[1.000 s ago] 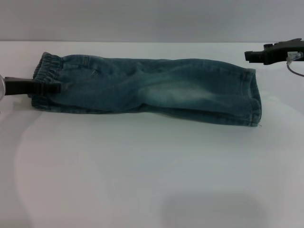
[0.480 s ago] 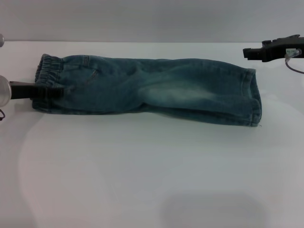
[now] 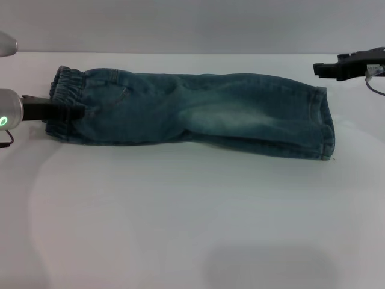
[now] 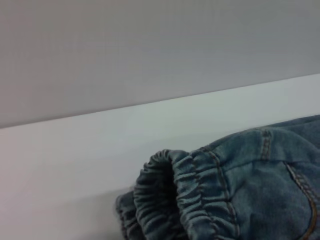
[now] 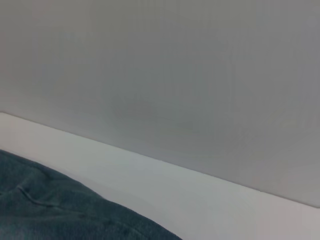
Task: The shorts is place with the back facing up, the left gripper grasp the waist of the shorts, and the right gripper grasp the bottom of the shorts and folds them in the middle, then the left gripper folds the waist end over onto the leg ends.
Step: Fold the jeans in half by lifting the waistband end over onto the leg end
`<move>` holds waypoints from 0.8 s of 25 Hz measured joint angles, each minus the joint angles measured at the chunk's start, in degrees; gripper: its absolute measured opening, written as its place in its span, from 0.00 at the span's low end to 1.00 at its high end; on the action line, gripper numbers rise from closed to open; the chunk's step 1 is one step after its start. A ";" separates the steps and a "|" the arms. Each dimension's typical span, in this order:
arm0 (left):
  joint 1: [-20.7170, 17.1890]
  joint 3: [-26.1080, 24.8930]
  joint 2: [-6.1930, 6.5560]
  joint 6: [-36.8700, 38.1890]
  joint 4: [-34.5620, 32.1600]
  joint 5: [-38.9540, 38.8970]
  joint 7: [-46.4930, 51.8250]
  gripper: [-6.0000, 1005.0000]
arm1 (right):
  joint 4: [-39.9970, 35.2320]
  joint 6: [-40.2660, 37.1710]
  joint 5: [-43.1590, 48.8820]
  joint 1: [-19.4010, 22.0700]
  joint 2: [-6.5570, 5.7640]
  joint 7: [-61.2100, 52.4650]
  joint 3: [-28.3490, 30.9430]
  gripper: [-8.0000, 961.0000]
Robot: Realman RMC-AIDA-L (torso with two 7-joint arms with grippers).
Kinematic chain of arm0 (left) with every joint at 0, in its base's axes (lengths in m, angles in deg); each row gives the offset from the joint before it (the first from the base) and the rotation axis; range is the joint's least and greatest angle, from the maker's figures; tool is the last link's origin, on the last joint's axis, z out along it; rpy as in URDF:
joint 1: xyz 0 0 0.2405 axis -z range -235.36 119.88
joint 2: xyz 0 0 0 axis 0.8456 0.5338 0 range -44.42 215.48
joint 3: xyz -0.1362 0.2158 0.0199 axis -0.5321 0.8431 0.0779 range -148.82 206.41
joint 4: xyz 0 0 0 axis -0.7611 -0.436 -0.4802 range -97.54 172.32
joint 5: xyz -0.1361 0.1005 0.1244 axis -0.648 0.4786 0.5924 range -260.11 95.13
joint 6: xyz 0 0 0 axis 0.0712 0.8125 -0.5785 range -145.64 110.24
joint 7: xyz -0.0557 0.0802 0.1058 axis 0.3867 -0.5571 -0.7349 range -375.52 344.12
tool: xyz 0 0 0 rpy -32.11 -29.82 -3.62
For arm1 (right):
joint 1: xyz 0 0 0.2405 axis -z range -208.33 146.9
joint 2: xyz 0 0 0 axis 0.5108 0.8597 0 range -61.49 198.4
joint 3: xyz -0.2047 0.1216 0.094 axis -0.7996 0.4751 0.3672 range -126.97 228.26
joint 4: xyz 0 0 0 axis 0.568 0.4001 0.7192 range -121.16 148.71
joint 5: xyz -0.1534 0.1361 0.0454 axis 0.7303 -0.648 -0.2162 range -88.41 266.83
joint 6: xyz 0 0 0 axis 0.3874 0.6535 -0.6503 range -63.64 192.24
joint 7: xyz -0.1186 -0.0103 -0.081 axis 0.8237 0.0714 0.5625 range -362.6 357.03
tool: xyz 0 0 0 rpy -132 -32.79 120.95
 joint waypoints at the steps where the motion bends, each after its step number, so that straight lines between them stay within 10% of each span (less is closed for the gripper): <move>1: 0.11 0.00 0.01 0.20 -0.01 0.00 -0.19 0.67 | 0.01 0.02 0.00 0.06 0.01 0.00 0.00 0.62; 20: 0.07 0.07 -0.33 3.28 -3.01 -0.01 -0.71 0.08 | 0.42 -0.08 -0.07 0.71 0.15 0.00 -0.14 0.62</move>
